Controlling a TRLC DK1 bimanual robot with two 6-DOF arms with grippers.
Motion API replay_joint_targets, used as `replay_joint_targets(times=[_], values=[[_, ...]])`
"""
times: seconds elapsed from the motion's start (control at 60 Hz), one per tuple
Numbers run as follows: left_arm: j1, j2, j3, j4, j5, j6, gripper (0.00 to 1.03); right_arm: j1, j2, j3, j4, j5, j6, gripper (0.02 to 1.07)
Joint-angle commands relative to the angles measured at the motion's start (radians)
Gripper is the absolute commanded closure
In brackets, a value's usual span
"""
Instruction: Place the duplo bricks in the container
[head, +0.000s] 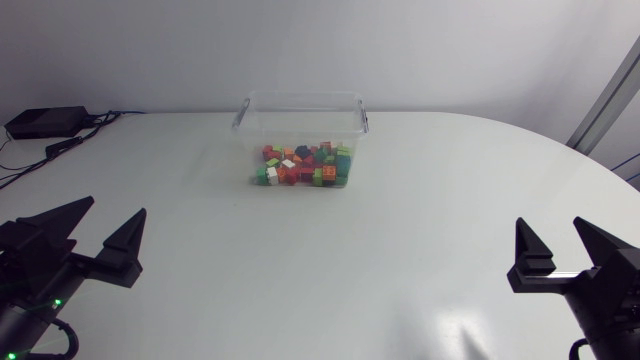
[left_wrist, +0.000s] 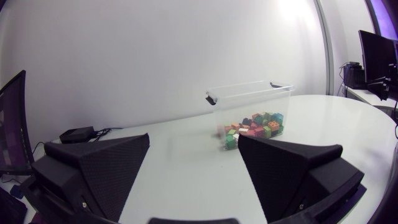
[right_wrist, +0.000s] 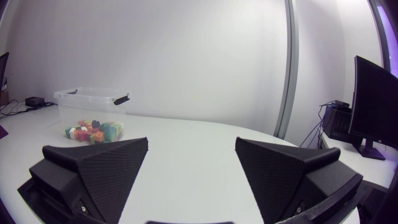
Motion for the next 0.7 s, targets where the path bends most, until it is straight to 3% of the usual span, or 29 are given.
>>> replay_joint_targets(times=[0.0, 0.467, 0.683], values=[[-0.012, -0.046, -0.03, -0.025, -0.024, -0.048, 0.04, 0.01, -0.004, -0.02, 0.003, -0.008, 0.026, 0.06], [-0.055, -0.316, -0.075, -0.224, -0.172, -0.167, 0.04, 0.031, -0.001, -0.018, -0.004, -0.038, 0.073, 0.06], [-0.055, -0.319, -0.075, -0.226, -0.173, -0.168, 0.04, 0.031, -0.001, -0.018, -0.004, -0.038, 0.074, 0.06]])
